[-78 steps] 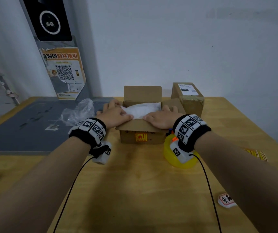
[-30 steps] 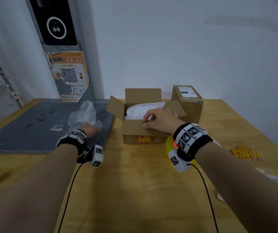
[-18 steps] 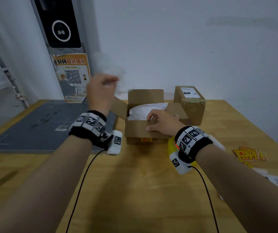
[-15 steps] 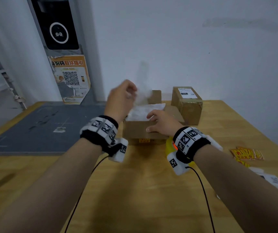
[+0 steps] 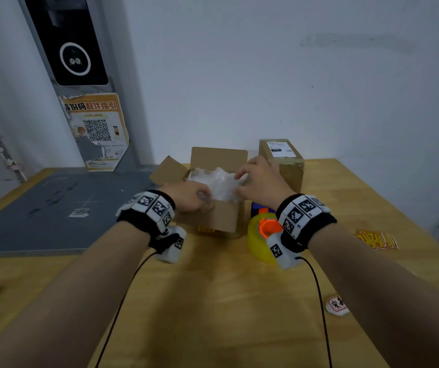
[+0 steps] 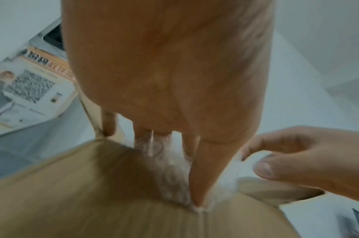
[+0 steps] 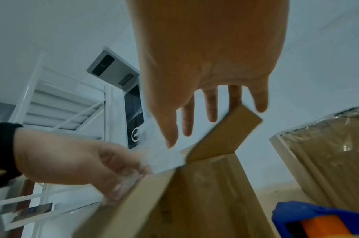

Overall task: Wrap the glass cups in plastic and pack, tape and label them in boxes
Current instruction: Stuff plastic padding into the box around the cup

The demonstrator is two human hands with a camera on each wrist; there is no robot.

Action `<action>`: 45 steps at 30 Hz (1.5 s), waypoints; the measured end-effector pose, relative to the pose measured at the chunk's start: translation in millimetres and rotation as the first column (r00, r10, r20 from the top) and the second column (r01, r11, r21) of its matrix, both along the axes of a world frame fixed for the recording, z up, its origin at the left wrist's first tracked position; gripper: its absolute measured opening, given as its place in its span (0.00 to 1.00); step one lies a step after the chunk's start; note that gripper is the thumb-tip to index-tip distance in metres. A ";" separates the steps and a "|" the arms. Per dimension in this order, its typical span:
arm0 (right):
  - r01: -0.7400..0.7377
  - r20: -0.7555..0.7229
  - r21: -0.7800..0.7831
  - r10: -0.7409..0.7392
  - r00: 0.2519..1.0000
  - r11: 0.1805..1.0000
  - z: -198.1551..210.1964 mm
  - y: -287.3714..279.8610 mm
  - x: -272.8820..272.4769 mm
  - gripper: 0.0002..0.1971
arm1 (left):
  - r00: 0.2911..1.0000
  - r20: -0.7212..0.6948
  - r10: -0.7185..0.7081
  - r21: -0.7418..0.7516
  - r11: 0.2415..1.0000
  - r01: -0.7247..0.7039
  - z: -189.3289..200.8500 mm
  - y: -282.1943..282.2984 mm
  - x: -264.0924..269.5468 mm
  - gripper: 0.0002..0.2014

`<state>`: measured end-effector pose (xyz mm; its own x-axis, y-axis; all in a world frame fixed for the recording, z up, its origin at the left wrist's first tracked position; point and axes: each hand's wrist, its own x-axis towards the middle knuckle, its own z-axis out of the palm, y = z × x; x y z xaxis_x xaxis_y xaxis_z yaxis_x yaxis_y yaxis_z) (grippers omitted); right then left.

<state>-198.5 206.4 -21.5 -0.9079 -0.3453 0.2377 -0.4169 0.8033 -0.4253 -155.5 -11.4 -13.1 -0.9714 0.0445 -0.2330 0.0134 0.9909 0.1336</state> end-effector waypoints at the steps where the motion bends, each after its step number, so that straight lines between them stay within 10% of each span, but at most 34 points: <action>1: 0.017 0.028 0.055 -0.018 0.999 0.998 0.2 1.5 -2.1 0.16 | 1.000 0.012 0.025 -0.054 0.998 -0.024 5.2 -6.8 1.4 0.18; 7: -0.163 0.259 0.029 0.150 0.954 0.986 -12.3 -12.4 9.3 0.25 | 0.968 -0.179 0.173 -0.286 0.933 -0.220 23.3 -29.1 8.6 0.18; 15: -0.523 0.438 -0.026 0.480 0.760 0.852 8.3 -46.3 48.6 0.16 | 0.994 0.099 -0.038 0.124 0.992 0.026 34.7 -2.5 20.4 0.18; 22: -0.222 -0.035 -0.268 0.221 0.975 0.937 26.8 -23.0 26.6 0.15 | 0.999 0.009 0.046 0.211 0.976 -0.047 16.0 11.5 16.6 0.19; 28: -0.231 0.070 0.258 0.220 0.973 0.938 8.4 -14.1 8.8 0.38 | 0.999 -0.003 0.035 0.139 0.990 -0.034 -1.4 17.1 18.3 0.18; 36: -0.196 -0.156 0.235 0.236 0.959 0.952 -1.5 -17.0 6.5 0.10 | 0.998 -0.004 0.067 0.009 0.998 -0.067 -0.1 -34.4 22.3 0.27; 45: -0.373 -0.119 0.102 0.383 0.916 0.922 2.0 -25.8 27.7 0.13 | 0.945 -0.240 0.222 -0.106 0.962 -0.253 14.4 -61.1 27.5 0.15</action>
